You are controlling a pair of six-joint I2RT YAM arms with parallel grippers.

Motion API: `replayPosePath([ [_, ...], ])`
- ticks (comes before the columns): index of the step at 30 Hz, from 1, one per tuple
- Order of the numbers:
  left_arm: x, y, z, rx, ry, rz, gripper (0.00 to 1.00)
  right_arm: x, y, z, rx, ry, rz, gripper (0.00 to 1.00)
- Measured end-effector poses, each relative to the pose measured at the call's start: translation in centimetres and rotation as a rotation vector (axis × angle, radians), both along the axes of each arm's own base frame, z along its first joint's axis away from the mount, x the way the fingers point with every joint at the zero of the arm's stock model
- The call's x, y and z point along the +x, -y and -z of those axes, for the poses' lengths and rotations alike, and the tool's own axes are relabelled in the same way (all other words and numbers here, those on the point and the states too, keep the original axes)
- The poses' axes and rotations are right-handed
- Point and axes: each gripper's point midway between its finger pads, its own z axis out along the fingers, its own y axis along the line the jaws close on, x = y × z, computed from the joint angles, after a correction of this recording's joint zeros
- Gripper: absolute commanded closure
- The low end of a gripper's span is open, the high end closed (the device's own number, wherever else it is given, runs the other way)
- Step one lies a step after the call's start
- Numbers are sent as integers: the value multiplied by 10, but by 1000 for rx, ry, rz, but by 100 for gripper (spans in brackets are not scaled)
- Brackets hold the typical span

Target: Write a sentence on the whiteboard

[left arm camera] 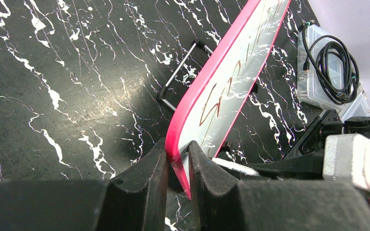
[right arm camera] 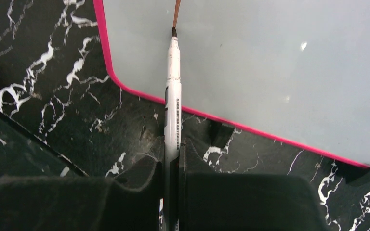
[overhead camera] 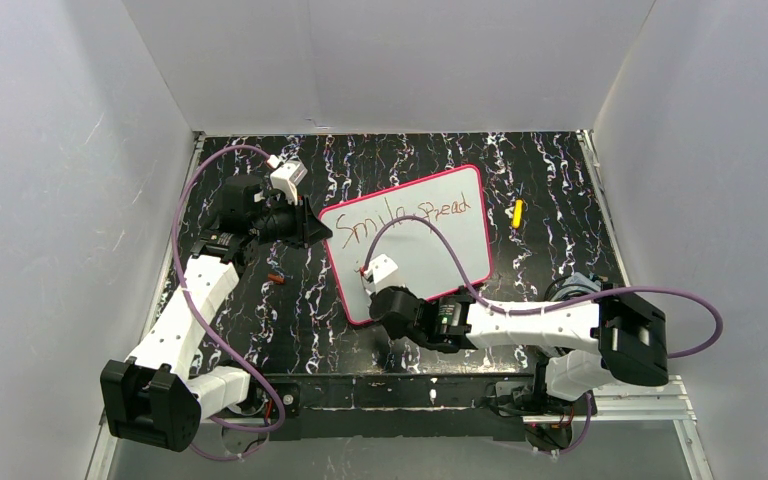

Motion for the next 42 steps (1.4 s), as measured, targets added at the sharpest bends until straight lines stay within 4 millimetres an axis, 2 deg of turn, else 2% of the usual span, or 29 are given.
replayPosePath([
  [5,0,0,0,-2,-1,0,100,-14,1,10,-25,-31,-28,99],
  [11,0,0,0,-2,-2,0,100,-17,-5,14,-26,-29,-45,99],
  [15,0,0,0,-2,-2,0,100,-12,-17,-4,51,6,-41,99],
  [17,0,0,0,-3,-2,0,100,-8,-21,-23,108,37,-34,99],
  [20,0,0,0,-3,-1,1,100,-1,-20,-48,173,80,-7,99],
  [22,0,0,0,-3,-2,1,100,4,-20,-55,183,98,15,99],
  [30,0,1,0,-4,-2,1,100,21,-3,-47,136,92,76,99],
  [42,0,1,0,-4,-2,1,100,27,0,-30,103,55,97,99],
])
